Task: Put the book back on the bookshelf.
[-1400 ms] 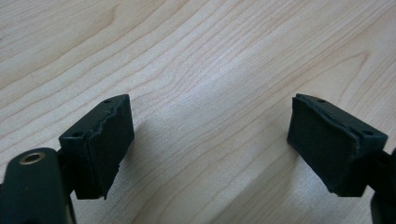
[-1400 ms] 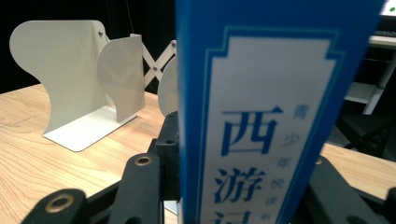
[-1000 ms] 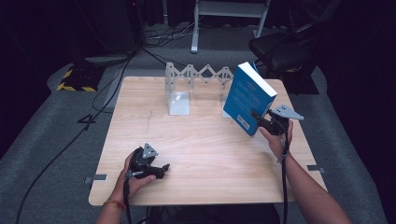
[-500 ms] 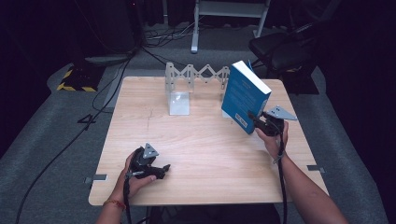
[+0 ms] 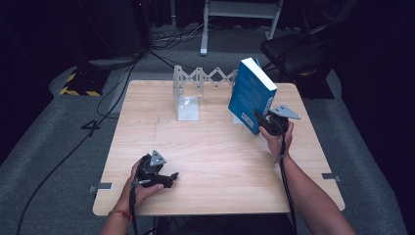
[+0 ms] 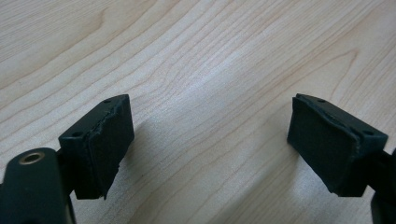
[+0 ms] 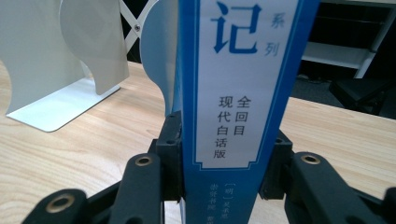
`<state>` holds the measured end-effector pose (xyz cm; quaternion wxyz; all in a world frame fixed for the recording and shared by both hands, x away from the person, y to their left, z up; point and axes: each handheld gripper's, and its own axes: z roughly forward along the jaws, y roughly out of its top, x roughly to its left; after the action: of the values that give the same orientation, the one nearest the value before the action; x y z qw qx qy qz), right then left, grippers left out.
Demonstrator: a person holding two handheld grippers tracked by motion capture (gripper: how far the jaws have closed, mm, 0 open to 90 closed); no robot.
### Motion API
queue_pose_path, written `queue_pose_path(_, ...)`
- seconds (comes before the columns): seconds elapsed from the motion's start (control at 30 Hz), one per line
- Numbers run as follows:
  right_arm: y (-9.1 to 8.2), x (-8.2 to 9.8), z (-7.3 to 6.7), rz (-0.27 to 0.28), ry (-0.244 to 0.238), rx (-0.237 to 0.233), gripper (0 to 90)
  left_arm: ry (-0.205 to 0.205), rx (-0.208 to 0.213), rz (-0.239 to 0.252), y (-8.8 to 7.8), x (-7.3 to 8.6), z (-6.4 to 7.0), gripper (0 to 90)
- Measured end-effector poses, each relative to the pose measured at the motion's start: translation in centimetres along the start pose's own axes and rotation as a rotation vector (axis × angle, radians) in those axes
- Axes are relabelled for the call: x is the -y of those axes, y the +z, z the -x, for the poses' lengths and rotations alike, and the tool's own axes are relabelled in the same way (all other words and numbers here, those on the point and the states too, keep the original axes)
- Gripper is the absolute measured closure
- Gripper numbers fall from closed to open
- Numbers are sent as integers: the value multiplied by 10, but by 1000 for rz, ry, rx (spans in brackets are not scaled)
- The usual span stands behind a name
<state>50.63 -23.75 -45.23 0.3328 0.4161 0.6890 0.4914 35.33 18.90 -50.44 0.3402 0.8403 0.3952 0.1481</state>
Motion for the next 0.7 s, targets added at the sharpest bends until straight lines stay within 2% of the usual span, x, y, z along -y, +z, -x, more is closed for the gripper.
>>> queue_pose_path(0.07,3,-1,-1,-2,11,-1,613,0,0,0,0,0,0,148)
queue_pose_path(0.3,11,-5,-4,-13,-1,-1,612,0,-2,0,0,0,0,148)
queue_pose_path(0.53,9,-4,-2,-22,13,-12,596,0,-1,-1,0,0,0,148)
queue_pose_path(0.6,6,1,0,-34,23,-33,556,0,-1,-1,0,0,0,148)
queue_pose_path(0.67,5,3,1,-44,21,-35,547,0,0,0,0,0,0,148)
queue_pose_path(0.7,2,11,6,-55,20,-46,530,0,-1,0,0,0,0,148)
